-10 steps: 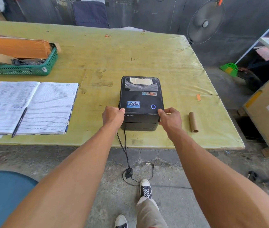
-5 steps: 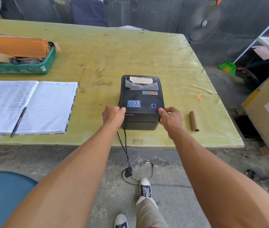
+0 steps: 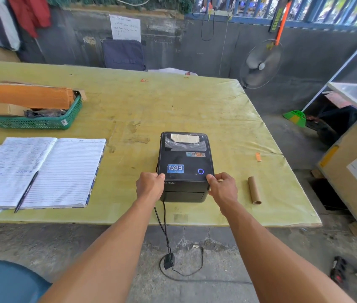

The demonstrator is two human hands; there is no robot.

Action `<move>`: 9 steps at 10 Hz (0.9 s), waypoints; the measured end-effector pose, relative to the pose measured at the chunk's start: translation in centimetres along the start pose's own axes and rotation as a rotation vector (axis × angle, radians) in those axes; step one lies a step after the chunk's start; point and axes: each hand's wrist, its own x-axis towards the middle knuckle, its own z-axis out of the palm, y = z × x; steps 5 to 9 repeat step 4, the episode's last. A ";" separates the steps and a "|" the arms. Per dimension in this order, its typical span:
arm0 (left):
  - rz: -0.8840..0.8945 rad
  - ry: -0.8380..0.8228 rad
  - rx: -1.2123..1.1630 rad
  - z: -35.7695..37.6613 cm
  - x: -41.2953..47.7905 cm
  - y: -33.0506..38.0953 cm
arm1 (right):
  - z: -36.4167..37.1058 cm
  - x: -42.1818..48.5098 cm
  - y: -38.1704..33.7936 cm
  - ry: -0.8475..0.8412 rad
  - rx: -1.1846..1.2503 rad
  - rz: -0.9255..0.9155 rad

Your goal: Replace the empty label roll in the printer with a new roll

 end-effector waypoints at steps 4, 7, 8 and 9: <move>0.045 -0.103 0.040 -3.5 -2.4 -7.1 | -5.6 -0.3 -1.9 -0.198 0.072 0.052; 0.045 -0.103 0.040 -3.5 -2.4 -7.1 | -5.6 -0.3 -1.9 -0.198 0.072 0.052; 0.045 -0.103 0.040 -3.5 -2.4 -7.1 | -5.6 -0.3 -1.9 -0.198 0.072 0.052; 0.045 -0.103 0.040 -3.5 -2.4 -7.1 | -5.6 -0.3 -1.9 -0.198 0.072 0.052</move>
